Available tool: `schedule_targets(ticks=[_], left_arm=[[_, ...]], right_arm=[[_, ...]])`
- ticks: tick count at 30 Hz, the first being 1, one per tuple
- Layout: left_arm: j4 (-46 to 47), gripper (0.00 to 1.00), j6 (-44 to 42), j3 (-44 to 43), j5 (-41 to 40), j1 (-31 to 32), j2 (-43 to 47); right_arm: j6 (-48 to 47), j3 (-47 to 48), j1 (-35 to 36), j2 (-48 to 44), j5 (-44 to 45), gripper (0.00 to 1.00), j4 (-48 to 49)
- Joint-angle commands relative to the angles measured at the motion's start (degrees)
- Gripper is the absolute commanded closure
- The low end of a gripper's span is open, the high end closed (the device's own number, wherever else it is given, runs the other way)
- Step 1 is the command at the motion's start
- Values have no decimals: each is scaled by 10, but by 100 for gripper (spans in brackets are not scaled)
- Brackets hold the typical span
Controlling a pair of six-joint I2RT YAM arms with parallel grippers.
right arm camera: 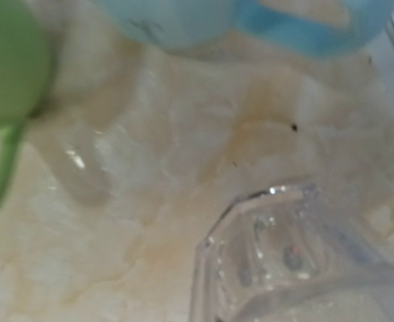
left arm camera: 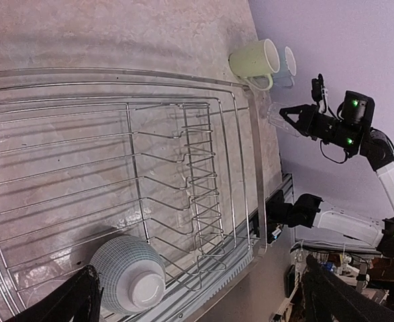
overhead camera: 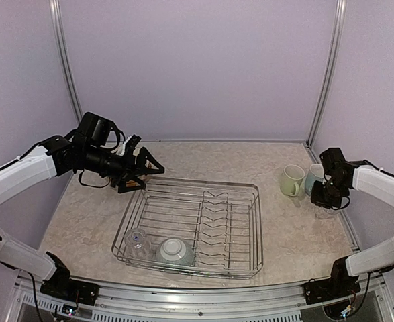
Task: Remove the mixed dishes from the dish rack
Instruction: Place the cup at the center of the board.
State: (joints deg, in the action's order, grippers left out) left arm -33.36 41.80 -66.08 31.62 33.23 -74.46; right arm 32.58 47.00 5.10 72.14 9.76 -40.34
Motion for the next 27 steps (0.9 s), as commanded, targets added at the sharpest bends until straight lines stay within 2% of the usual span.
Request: schedule_targets(ticks=[1, 7, 10, 13, 15, 17, 22, 27], left_arm=[[-64, 1, -37, -30, -52, 15, -1], [-115, 1, -69, -69, -120, 62, -27], [-144, 1, -83, -92, -160, 89, -38], [-182, 1, -88, -112, -202, 111, -52], [-198, 1, -88, -119, -234, 127, -56], [-209, 1, -87, -120, -246, 138, -58], [-234, 1, -78, -119, -258, 151, -60], [-287, 1, -70, -124, -276, 175, -72]], right_arm=[[49, -13, -6, 21, 33, 100, 4], [64, -32, -6, 19, 45, 100, 19], [63, -38, -6, 15, 43, 96, 28], [52, -48, -6, 6, 31, 89, 47], [49, -53, -7, -1, 29, 79, 54], [46, -58, -6, -10, 25, 73, 61], [41, -57, -6, -27, 22, 66, 61], [30, -41, -7, -53, 14, 54, 45]])
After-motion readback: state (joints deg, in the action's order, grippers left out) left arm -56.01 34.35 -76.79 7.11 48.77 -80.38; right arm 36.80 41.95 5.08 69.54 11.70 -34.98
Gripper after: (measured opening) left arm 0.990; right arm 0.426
